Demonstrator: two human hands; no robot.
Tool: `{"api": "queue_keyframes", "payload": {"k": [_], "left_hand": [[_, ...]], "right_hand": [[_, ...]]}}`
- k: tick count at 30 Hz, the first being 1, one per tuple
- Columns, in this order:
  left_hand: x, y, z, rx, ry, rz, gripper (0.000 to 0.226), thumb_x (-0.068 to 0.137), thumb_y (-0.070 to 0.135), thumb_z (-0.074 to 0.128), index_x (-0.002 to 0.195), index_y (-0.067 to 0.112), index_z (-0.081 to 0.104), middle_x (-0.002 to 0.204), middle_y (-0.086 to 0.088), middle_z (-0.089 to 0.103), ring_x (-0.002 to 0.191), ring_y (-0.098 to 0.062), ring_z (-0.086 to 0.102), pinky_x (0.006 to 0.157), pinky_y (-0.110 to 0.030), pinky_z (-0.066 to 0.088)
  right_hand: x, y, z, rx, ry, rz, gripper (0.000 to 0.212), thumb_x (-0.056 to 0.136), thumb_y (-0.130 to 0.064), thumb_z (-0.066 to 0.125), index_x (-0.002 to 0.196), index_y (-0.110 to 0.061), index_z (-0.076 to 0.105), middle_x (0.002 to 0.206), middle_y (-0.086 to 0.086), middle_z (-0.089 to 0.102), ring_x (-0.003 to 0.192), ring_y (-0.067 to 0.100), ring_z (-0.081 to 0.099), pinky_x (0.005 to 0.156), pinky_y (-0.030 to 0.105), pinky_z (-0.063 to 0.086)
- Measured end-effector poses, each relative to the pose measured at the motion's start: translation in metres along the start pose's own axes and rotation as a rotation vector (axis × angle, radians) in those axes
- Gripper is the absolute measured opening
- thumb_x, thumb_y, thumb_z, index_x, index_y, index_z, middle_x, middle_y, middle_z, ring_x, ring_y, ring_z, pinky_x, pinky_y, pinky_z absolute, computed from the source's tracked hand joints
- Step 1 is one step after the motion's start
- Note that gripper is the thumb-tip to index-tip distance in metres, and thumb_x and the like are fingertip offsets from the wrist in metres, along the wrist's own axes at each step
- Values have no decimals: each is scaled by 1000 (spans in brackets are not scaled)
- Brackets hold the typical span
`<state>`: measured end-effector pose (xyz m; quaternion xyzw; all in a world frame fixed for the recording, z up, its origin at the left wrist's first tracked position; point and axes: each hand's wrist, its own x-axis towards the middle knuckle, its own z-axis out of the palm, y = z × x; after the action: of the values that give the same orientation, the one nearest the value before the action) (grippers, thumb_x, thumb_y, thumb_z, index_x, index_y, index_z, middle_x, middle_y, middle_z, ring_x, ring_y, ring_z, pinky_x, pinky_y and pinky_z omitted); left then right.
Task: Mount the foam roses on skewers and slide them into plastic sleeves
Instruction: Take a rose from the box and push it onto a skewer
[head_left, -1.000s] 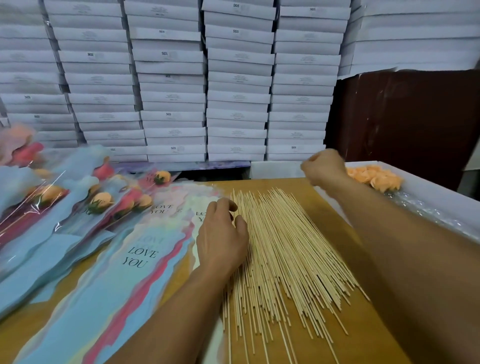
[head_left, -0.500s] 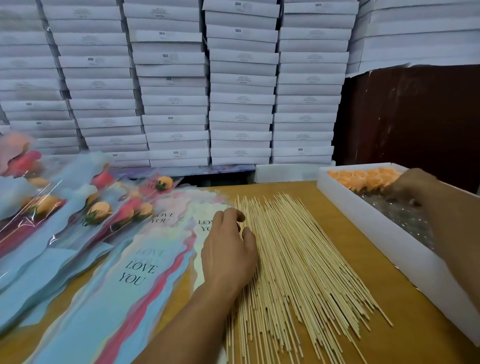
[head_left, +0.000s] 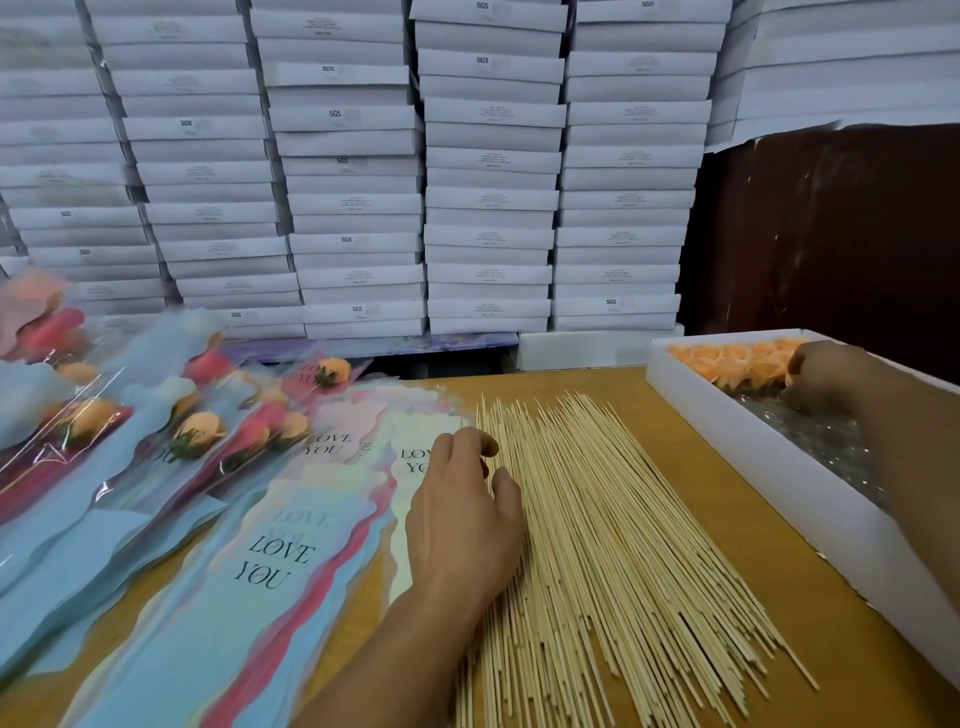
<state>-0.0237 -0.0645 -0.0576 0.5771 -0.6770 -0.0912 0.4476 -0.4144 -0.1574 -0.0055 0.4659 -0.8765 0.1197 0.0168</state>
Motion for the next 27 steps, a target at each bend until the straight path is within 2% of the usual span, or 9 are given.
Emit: {"api": "queue_keyframes", "payload": {"k": [2,5,10,14,18,20,22,27], "left_hand": [[0,0,0,-1,-3,0,16,95,24,54,111,26,53,104,14,47,77,-5,47,65,-27,34],[0,0,-1,2,-5,-1,15,95,24,54,110,27,53,105,14,49,78,-7,49,65,-28,36],[-1,0,0,10,-13,-6,14,96,25,53,110,28,52,106,15,48,79,-6,49,65,-28,38],[0,-1,0,12,-11,0,14,96,25,54,109,28,52,106,15,48,83,-6,50,68,-28,42],[1,-2,2,6,-4,3,14,95,24,54,109,27,53,105,14,49,80,-6,49,67,-28,39],[1,-3,3,4,-7,5,15,95,24,54,109,27,54,106,13,50,82,-7,50,69,-30,41],[2,-3,4,1,-7,7,15,95,24,55,109,27,54,106,13,50,81,-6,49,70,-30,43],[3,-4,5,-18,3,1,14,95,26,57,108,28,54,103,13,55,77,-2,50,70,-29,44]], "right_hand": [[2,1,1,-28,22,34,31,90,-8,68,119,-1,63,105,19,61,96,34,60,89,44,55],[5,4,4,1,62,100,27,93,-9,63,118,3,63,108,23,61,101,39,61,92,47,54],[7,13,10,91,196,172,28,90,-2,61,116,8,60,108,30,60,99,46,60,85,49,54],[5,11,6,117,230,195,24,90,2,58,113,10,60,106,32,60,99,48,59,81,47,51],[-2,6,-5,103,241,171,25,90,4,57,114,10,61,110,34,59,103,50,58,77,44,45],[-6,4,-13,82,233,162,24,89,5,57,113,9,62,106,32,59,100,48,59,73,43,44],[-11,2,-23,88,231,146,22,88,5,57,108,7,64,96,27,57,94,45,58,73,43,46],[-28,-16,-54,177,245,39,24,88,-6,68,111,-2,71,105,24,64,93,42,61,78,43,56]]}}
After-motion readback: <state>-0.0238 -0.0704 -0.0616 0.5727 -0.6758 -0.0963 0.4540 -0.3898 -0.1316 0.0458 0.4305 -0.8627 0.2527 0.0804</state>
